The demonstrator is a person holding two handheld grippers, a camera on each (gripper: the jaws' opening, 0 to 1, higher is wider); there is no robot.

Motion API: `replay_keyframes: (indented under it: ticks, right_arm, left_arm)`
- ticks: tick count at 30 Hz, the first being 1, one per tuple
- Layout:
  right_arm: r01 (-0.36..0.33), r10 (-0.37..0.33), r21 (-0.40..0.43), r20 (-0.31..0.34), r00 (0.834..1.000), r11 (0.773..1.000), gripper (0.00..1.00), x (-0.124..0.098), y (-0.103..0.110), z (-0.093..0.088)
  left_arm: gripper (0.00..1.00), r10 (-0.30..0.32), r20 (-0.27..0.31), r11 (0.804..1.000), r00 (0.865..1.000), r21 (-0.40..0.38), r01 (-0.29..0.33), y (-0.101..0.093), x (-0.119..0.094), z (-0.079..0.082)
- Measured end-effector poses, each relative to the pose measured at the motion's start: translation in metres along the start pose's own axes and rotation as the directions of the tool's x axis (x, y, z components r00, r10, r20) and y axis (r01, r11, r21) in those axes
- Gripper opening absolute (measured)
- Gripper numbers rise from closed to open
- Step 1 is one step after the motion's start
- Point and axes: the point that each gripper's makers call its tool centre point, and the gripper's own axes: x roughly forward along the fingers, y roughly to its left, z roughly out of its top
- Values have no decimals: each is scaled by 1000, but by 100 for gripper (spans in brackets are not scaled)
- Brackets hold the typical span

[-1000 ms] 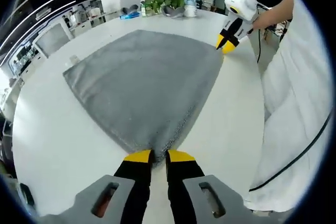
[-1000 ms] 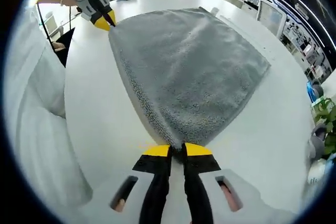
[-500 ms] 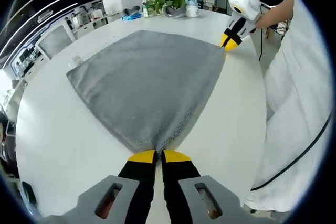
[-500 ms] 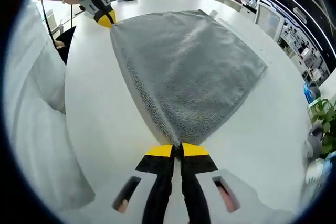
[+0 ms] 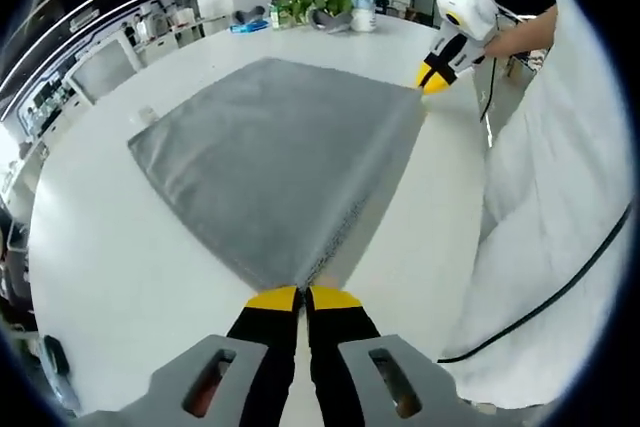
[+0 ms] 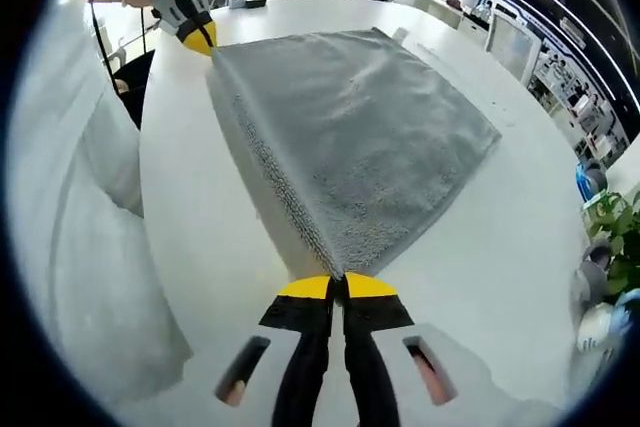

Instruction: Fold the towel on the table until its edges align and the towel forms a compact rectangular stack.

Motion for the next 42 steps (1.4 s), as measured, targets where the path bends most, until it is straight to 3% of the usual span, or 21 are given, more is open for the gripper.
replay_keyframes:
  ticks: [9,25,35,42]
  right_arm:
    - [10,-10,8,16,1000,1000,0,-21,0,9]
    - [34,-35,3,42,999,999,0,-56,2,20]
    - [20,-19,-10,34,999,1000,0,-72,12,20]
    - [-9,7,41,40,999,999,0,-84,18,17]
  left_arm:
    - [3,6,-14,1000,1000,-3,-6,-11,-15,6]
    - [3,24,24,1000,999,-10,-24,-18,-55,33]
    - [3,14,-17,997,1000,71,-13,-31,-73,40]
    - [3,3,-24,995,1000,99,-1,-39,-88,47]
